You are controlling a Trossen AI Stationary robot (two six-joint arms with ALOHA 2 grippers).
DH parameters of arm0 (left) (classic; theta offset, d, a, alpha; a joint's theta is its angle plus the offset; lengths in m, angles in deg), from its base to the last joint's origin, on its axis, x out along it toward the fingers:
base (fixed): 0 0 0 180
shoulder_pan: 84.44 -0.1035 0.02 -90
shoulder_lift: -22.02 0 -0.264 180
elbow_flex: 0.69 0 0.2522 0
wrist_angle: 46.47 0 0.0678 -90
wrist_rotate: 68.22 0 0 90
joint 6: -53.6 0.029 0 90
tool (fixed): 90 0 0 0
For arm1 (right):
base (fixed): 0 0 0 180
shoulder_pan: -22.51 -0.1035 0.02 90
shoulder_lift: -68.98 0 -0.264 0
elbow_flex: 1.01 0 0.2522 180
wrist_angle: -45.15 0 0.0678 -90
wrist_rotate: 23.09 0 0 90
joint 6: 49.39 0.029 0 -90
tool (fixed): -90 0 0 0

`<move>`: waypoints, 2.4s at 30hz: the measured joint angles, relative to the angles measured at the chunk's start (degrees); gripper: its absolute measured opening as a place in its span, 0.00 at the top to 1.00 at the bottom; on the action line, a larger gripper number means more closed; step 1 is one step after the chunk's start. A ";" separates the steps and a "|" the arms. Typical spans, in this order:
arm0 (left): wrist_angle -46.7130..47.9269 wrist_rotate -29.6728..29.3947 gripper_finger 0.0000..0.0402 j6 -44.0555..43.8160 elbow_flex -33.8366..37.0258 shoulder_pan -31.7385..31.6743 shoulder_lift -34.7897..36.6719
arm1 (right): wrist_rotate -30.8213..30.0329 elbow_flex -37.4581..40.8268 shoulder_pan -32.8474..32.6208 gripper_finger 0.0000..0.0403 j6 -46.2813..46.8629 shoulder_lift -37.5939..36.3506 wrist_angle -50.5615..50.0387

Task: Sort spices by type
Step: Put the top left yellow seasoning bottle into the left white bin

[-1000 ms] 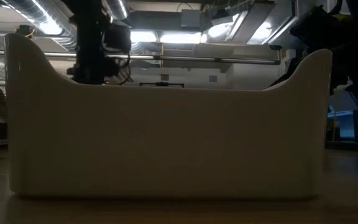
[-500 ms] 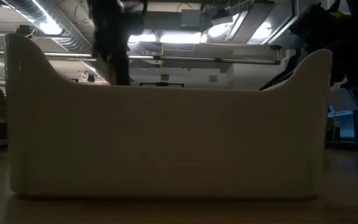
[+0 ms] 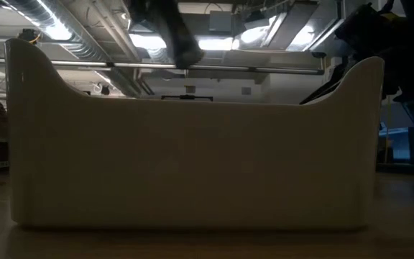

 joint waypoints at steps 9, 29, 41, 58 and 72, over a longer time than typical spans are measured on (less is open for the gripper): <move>5.93 -0.35 0.48 1.83 -14.78 8.41 -11.46 | 0.14 0.00 0.00 0.53 -0.01 0.00 -0.09; 18.29 -0.24 0.48 -12.54 -25.59 16.67 -28.31 | 3.93 0.00 0.00 0.53 -1.21 0.00 -2.42; 18.68 2.45 0.47 -11.26 -23.54 17.84 -32.52 | 3.90 0.00 0.00 0.53 -6.99 0.00 -1.22; 12.11 0.96 0.47 -6.50 -16.74 18.40 -34.82 | 3.91 0.00 0.00 0.53 -5.44 0.01 -1.44; 11.50 1.25 0.41 -9.24 -15.43 18.42 -34.64 | 4.39 0.00 0.00 0.53 -5.47 0.02 -1.00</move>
